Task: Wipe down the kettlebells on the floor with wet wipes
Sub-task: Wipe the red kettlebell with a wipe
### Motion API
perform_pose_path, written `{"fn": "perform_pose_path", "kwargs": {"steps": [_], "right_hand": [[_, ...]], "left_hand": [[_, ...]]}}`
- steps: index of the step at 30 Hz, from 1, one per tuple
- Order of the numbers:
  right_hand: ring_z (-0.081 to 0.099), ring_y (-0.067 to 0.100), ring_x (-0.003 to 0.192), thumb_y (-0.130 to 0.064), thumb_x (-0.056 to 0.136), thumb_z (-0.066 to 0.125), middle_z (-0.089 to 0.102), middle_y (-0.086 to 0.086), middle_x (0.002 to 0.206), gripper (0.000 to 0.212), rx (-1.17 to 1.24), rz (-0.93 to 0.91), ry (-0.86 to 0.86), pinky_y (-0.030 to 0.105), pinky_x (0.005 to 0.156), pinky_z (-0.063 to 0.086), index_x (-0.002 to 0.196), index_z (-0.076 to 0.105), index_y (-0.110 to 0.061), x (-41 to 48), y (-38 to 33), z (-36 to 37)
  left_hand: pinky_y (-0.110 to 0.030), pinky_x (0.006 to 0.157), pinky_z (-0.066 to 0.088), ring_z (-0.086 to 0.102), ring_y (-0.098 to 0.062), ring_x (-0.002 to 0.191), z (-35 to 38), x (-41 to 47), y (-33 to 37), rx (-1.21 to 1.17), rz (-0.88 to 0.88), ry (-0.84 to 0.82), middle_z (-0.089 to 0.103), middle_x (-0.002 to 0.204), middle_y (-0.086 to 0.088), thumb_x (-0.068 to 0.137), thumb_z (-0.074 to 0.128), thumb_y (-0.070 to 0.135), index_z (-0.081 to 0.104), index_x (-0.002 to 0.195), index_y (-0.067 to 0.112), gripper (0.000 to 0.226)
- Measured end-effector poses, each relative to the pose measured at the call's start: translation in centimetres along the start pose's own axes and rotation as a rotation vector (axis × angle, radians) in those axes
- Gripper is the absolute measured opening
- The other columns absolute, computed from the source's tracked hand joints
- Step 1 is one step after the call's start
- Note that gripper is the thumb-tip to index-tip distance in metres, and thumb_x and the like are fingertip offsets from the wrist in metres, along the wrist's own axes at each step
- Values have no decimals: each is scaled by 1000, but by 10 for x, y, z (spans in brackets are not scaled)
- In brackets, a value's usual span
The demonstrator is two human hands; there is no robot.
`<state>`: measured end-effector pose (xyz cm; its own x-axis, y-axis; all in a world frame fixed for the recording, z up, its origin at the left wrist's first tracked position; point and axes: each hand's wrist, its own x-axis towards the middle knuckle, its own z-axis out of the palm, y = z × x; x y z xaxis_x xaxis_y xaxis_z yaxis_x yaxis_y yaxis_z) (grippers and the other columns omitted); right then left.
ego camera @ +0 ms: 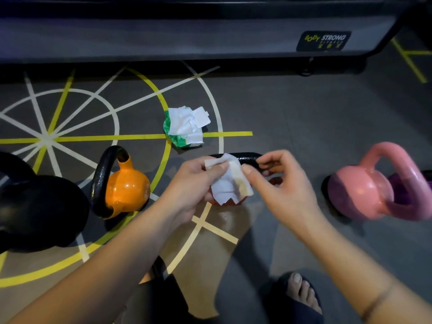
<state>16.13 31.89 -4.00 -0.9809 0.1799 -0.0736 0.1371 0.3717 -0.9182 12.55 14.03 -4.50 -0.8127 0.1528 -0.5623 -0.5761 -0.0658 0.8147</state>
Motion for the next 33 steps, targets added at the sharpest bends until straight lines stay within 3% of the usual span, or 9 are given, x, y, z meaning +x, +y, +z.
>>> {"fn": "perform_pose_path", "kwargs": {"steps": [4, 7, 13, 17, 20, 24, 27, 29, 33], "right_hand": [[70, 18, 84, -30, 86, 81, 75, 7, 92, 19, 149, 279, -249, 31, 75, 55, 102, 75, -22, -8, 18, 16], [71, 27, 86, -21, 91, 76, 77, 17, 96, 15, 352, 483, -246, 48, 84, 56, 100, 79, -10, -14, 28, 24], [74, 19, 66, -9, 94, 68, 78, 12, 84, 14, 579, 868, 112, 31, 57, 60, 105, 69, -1, 2, 64, -3], [71, 21, 71, -16, 90, 73, 77, 11, 82, 13, 213, 761, 115, 34, 66, 55, 96, 75, -4, 0, 92, -8], [51, 12, 56, -23, 87, 72, 61, 10, 61, 23, -139, 454, 20, 27, 54, 36, 74, 70, -5, -9, 86, 7], [57, 5, 49, -17, 88, 65, 67, -5, 56, 19, -125, 258, -3, 15, 47, 39, 71, 72, -22, -4, 62, 16], [73, 13, 79, -9, 94, 59, 78, 1, 88, 28, 167, 376, -199, 21, 71, 56, 102, 76, -30, -1, 53, 19], [74, 19, 98, -4, 91, 51, 77, 6, 107, 41, 432, 485, -255, 29, 86, 58, 121, 70, -26, 3, 57, 14], [70, 22, 113, 12, 86, 35, 72, 8, 123, 59, 616, 548, -278, 40, 99, 56, 135, 60, -9, 8, 65, 0]], "left_hand": [[-31, 59, 63, 75, -26, 82, -4, -5, 3, 58, -26, -97, 77, 98, -16, 91, 75, 14, 75, 109, 8, 19], [-30, 56, 58, 72, -14, 70, -11, 0, -4, 348, 100, 28, 74, 84, -6, 86, 82, 25, 76, 95, 17, 13], [-7, 75, 39, 55, -4, 85, -22, 38, -2, 814, 730, 323, 57, 96, 5, 91, 74, 38, 69, 104, 23, 21], [-24, 86, 47, 54, -8, 96, -25, 57, -8, 968, 906, 302, 56, 104, 0, 98, 67, 36, 69, 108, 13, 25], [-39, 68, 47, 58, -26, 78, -18, 42, -26, 1087, 1210, 317, 60, 83, -8, 101, 61, 30, 69, 88, 7, 28], [-37, 72, 53, 63, -8, 82, 1, 25, -75, 1001, 894, 48, 69, 92, 7, 99, 61, 26, 73, 103, 19, 14], [-16, 91, 50, 66, -9, 106, 10, 29, -87, 822, 658, 18, 72, 120, 2, 98, 66, 19, 65, 135, 16, 38], [-8, 88, 43, 63, -8, 108, 17, 29, -83, 818, 608, 17, 72, 122, 2, 98, 67, 26, 61, 140, 16, 44], [-25, 85, 53, 69, -8, 94, 26, 35, -83, 757, 580, 70, 76, 103, 8, 95, 71, 30, 69, 130, 22, 36]]}}
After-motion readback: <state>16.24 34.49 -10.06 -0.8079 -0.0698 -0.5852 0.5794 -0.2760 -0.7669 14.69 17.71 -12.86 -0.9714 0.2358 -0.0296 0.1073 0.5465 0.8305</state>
